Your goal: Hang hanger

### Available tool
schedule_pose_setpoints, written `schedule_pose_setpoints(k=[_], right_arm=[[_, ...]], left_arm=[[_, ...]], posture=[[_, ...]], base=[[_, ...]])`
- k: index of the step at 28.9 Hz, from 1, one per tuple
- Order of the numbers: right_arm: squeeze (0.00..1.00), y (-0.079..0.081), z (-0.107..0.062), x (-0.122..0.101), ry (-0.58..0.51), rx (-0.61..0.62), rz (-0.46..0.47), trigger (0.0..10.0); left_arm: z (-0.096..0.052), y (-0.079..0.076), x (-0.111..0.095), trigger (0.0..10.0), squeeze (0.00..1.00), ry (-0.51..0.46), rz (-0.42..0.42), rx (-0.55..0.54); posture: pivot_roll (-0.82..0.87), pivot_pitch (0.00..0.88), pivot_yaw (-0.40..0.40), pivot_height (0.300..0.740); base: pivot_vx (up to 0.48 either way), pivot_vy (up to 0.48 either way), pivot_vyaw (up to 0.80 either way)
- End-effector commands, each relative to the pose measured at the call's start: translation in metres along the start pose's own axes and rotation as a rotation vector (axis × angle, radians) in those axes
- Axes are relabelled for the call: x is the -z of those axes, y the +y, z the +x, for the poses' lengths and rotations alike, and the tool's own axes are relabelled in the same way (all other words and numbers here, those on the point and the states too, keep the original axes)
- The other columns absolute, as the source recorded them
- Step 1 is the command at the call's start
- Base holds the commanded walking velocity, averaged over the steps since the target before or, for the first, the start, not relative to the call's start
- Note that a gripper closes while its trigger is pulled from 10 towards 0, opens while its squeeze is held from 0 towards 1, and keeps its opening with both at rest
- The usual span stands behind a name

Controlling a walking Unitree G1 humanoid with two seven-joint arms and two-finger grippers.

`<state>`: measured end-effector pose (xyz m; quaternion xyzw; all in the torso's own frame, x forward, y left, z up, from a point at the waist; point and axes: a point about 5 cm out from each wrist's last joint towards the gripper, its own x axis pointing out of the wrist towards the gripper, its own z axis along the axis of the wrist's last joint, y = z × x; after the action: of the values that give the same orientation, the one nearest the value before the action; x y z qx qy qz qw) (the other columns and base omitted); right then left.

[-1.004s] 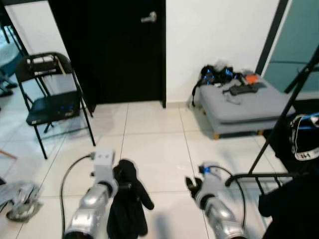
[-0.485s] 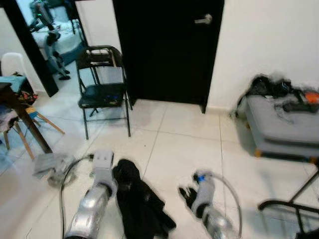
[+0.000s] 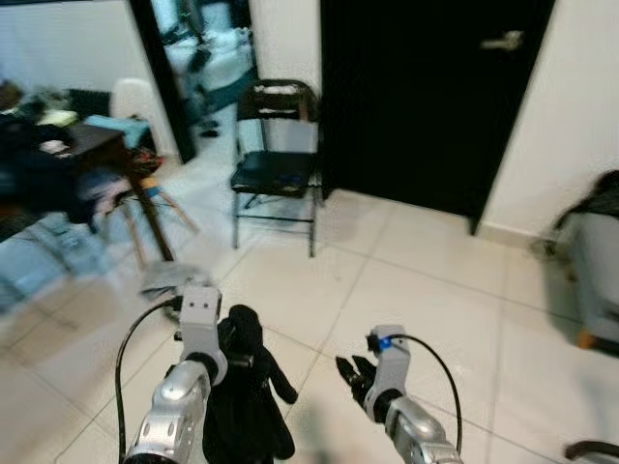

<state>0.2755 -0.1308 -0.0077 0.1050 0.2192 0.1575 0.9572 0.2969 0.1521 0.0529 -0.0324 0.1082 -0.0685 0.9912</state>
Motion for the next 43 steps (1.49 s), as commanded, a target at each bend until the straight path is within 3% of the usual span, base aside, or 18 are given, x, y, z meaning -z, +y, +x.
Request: schedule_pose_setpoints(k=[1,27,37,43], right_arm=[[0.0,0.0005,0.0005,0.0015,0.01,-0.004,-0.011,10.0],[0.0,0.0009,0.002,-0.0009,0.019,-0.049,-0.043,10.0],[0.0,0.0013,0.0023,-0.0059,-0.018,-0.059,-0.074,10.0],[0.0,0.0001,0.0042,-0.0073,-0.015,-0.027,-0.045,10.0]], left_arm=[[0.0007,0.003,-0.0052,10.0,0.0,-0.024,0.014,-0.002],[0.0015,0.006,-0.0062,10.0,0.0,-0.028,0.013,-0.015],[0.0014,0.0054,-0.0064,10.0,0.0,-0.032,0.007,-0.016],[0.0036,0.0063,-0.0112,10.0,0.0,-0.051,-0.006,-0.012]], posture=[[0.05,0.006,0.044,0.74],[0.05,0.021,0.036,0.74],[0.05,0.021,0.04,0.74],[0.05,0.017,0.047,0.74]], base=[[0.0,0.0,0.8],[0.0,0.0,0.8],[0.0,0.0,0.62],[0.0,0.0,0.0]])
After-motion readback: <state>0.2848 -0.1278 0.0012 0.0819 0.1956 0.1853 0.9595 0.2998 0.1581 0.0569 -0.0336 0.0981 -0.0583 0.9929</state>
